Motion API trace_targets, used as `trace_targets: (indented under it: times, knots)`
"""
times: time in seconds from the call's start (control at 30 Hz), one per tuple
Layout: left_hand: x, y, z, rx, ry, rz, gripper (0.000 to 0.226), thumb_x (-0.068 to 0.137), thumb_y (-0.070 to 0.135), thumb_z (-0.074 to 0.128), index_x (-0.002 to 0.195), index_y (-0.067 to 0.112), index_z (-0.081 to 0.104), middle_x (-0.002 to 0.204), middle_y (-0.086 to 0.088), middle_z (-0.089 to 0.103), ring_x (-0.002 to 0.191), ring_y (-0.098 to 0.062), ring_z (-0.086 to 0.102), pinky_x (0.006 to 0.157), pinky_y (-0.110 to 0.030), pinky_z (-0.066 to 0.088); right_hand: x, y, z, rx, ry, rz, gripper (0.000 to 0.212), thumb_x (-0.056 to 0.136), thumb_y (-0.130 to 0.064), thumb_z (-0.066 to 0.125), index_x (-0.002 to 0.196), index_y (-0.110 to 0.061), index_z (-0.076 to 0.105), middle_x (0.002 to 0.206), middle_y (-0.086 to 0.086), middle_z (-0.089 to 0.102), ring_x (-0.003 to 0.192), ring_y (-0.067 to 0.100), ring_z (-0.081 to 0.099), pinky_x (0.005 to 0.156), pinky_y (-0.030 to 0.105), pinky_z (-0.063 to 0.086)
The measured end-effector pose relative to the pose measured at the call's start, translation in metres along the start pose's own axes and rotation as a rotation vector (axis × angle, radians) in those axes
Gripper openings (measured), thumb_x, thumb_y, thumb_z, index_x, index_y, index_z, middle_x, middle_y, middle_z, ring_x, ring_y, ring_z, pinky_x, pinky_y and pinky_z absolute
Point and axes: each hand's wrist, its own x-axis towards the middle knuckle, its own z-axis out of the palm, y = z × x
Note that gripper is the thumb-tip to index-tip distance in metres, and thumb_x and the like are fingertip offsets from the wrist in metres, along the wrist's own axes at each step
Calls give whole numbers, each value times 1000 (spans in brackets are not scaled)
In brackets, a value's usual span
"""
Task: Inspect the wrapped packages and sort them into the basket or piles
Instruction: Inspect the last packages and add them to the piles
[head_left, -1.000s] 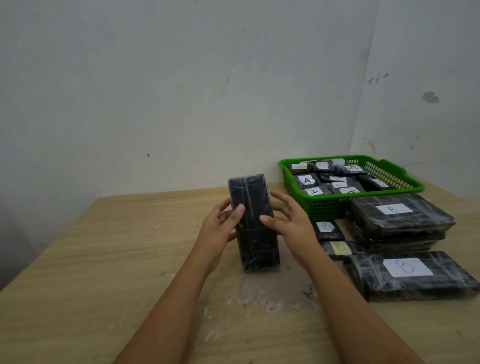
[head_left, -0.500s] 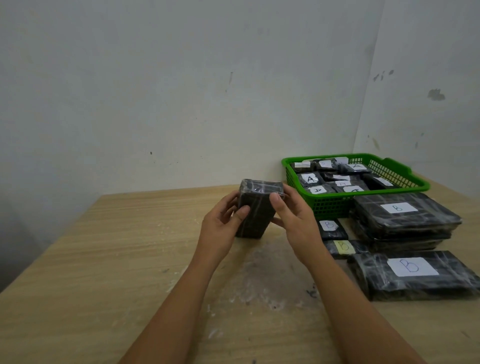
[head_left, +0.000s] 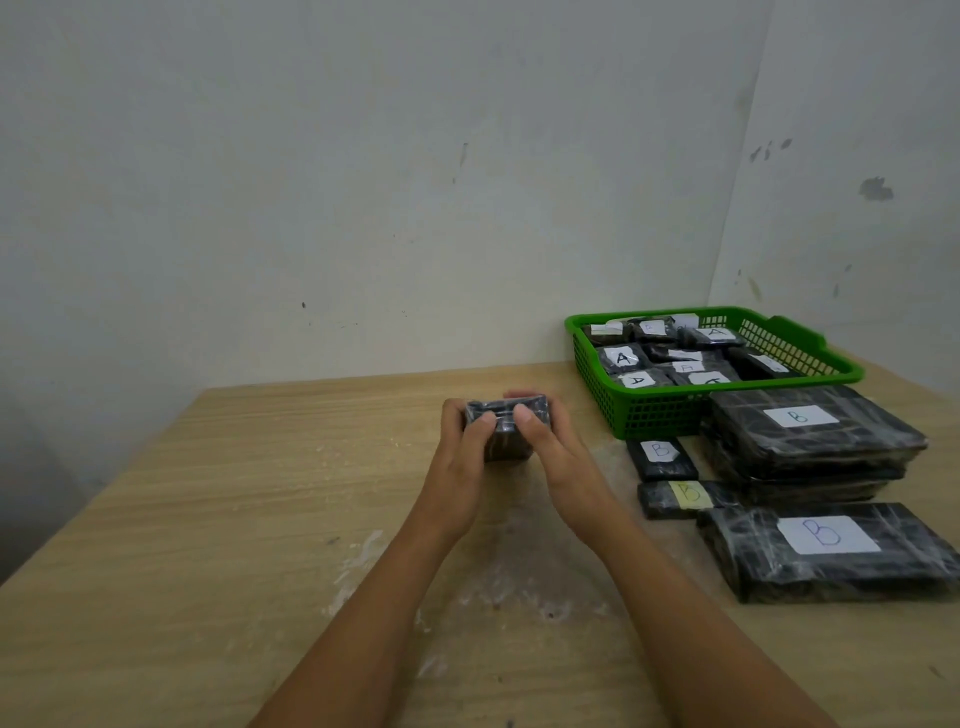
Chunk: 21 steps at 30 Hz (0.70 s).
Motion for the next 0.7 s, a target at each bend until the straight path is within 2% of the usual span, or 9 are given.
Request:
trace_targets:
  times: [0.1,0.2,0.3,0.4,0.47,0.53,0.63,0.7]
  knots:
    - [-3,-3,1,43,-37,2,39,93,52,40,106,16,43,100,3,53,89,-3,54,81,-24,45,1,6,1,-28,9,-1,27,103,-32,53,127,-21,51,122,6,63,105,5,63,85,13,47]
    - [-3,-4,2,44,-63,-2,52,89,64,40,108,15,41,102,1,50,94,-8,52,86,-29,44,4,11,-1,-60,20,-16,19,105,-24,54,124,-18,52,118,6,63,105,10,62,86,14,47]
    - [-4,-4,3,70,-52,-21,46,102,63,39,106,18,41,102,3,49,89,-1,52,81,-20,43,7,16,1,-46,26,-30,25,102,-29,57,123,-16,53,119,11,63,107,17,61,89,18,48]
    - [-5,-2,3,150,-38,-15,32,108,46,32,110,15,41,104,-1,51,84,3,52,75,-9,43,7,19,0,-45,37,-33,37,95,-44,53,123,-19,54,122,11,61,113,20,59,94,22,47]
    - [-5,-2,2,171,-35,-11,28,109,41,32,111,15,41,101,1,51,81,6,52,73,-5,41,7,22,0,-56,46,-39,42,94,-54,45,122,-24,54,125,9,59,118,19,57,100,27,46]
    - [-5,-1,1,181,-32,-9,27,109,41,32,110,15,41,99,3,50,81,6,52,74,-5,40,8,26,0,-89,58,-53,44,93,-59,39,121,-29,54,127,9,57,121,21,55,105,36,45]
    - [-7,1,2,171,-39,-15,31,109,42,32,112,12,41,99,2,48,80,4,50,74,-6,40,9,29,0,-144,68,-73,40,95,-58,36,120,-31,53,124,7,57,120,21,55,106,40,45]
    - [-6,1,2,131,-38,-14,38,107,49,33,110,12,41,99,3,48,82,2,50,80,-14,41,10,31,-1,-163,67,-74,39,96,-59,35,120,-33,53,123,7,56,119,20,55,106,42,46]
